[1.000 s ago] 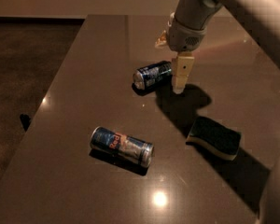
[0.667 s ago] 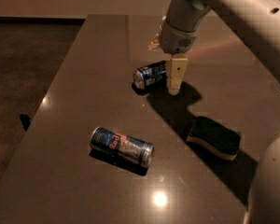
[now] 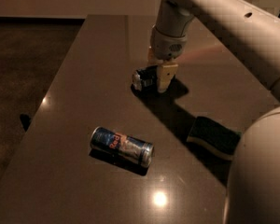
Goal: Pick pepsi can
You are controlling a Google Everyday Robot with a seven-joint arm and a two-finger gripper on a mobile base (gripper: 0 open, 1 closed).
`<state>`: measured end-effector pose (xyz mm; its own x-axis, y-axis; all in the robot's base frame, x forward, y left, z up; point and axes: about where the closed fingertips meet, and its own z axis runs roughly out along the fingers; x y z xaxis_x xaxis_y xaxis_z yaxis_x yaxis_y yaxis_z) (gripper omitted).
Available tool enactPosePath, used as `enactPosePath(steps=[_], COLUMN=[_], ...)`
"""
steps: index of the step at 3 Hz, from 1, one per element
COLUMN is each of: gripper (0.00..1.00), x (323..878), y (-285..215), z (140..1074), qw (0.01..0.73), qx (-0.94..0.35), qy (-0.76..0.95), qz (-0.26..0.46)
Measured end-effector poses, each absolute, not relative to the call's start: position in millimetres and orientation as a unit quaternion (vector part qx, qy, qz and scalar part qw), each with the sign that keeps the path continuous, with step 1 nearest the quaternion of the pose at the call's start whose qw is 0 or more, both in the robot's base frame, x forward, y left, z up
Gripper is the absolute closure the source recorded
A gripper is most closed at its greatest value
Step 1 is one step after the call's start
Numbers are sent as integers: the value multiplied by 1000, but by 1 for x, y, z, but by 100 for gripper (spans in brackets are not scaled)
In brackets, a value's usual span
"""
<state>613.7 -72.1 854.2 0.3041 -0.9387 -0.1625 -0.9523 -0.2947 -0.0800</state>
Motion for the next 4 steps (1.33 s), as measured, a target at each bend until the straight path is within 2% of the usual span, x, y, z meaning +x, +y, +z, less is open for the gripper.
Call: enactPosePath(steps=[1,2,3,4], gripper=[61,91,100,100], x=[615,613,614,615], y=[-72,-85,-100,-113], z=[852,891,925,954], qw=[72,100,126,154], qx=[-805,-795,-783,-766], qy=[587,597,608,623], qz=[44,42,37,32])
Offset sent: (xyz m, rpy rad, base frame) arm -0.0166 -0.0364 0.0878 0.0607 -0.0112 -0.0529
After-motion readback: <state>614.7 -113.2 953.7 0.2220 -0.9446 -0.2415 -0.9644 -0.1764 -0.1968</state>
